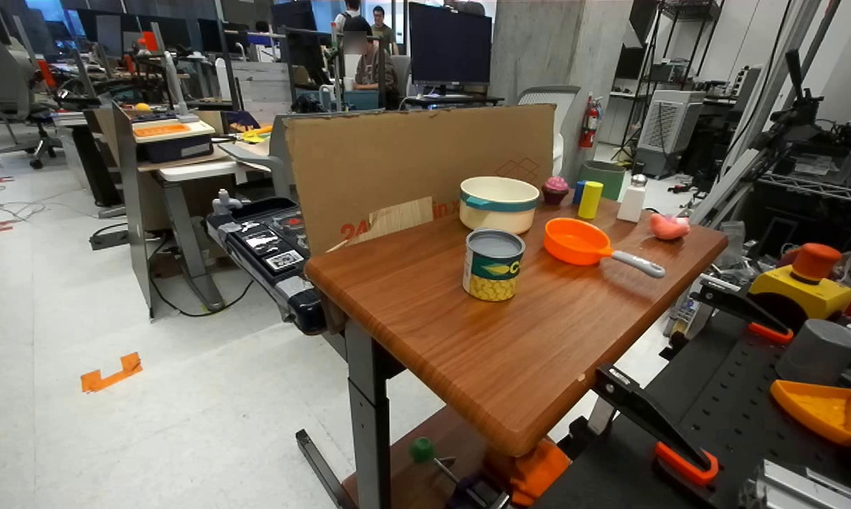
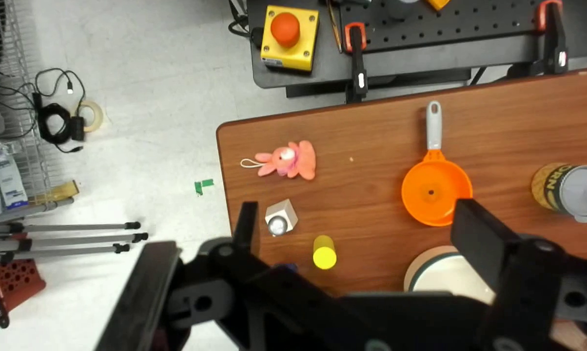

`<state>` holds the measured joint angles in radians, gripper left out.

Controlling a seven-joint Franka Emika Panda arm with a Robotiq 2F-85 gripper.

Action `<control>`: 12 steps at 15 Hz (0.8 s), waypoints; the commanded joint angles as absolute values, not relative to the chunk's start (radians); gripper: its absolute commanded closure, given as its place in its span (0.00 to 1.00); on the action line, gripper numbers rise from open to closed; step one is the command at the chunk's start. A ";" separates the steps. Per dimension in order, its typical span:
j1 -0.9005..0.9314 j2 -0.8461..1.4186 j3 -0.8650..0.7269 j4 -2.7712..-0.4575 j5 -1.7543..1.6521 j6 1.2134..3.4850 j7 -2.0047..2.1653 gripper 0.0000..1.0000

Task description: Pick up the bottle and put it in the plastic pan

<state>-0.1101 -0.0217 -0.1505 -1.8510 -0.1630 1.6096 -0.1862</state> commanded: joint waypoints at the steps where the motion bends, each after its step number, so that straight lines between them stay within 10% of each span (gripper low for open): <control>1: -0.127 -0.011 -0.152 -1.883 -0.138 1.689 -0.180 0.00; 12: -0.149 0.081 -0.157 -1.912 -0.177 1.827 -0.185 0.00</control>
